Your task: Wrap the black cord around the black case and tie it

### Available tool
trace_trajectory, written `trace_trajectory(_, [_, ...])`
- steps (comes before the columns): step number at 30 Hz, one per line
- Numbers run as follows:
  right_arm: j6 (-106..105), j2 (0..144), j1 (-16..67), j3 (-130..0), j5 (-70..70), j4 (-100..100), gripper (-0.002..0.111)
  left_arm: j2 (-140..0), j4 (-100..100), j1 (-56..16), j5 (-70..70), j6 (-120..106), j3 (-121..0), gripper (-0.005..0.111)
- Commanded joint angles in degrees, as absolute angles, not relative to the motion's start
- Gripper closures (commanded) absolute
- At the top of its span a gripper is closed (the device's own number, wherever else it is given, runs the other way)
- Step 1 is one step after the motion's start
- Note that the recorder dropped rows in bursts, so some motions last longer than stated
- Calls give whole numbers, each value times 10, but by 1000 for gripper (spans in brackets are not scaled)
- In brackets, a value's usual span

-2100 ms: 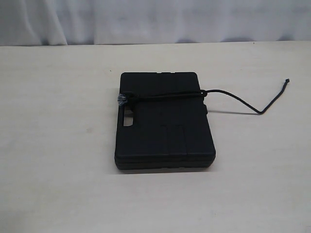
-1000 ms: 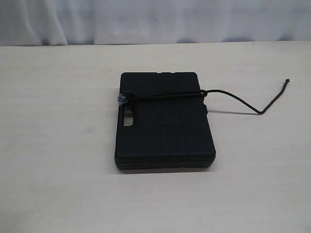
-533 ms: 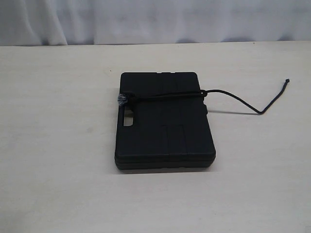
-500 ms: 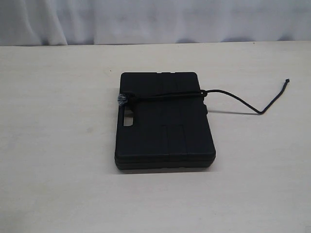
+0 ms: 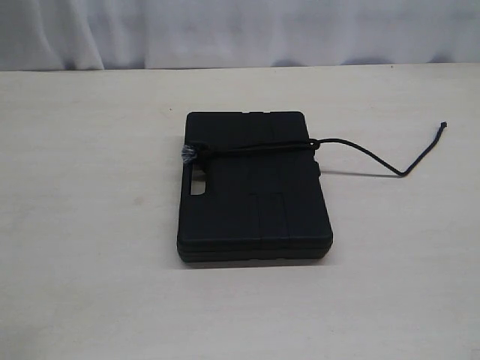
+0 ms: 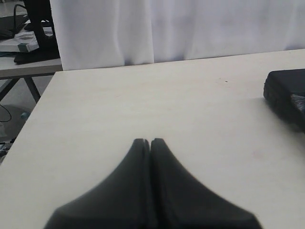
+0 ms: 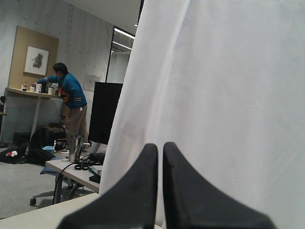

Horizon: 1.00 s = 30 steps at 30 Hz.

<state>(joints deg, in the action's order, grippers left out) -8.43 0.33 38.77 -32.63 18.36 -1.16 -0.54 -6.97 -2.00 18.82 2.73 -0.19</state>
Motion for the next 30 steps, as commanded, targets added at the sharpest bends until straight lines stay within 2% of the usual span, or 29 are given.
trace_trajectory(1, [-85, 0, 387, -324, 183, -9, 104, 0, -70, -20, 185, 4, 0, 107])
trace_trajectory(26, [-84, 0, 387, -320, 182, 13, 104, 0, -69, -20, 185, -11, 0, 107])
trace_trajectory(30, [-95, 0, 385, -293, 145, 0, 104, 0, -69, -20, 185, -11, 0, 107])
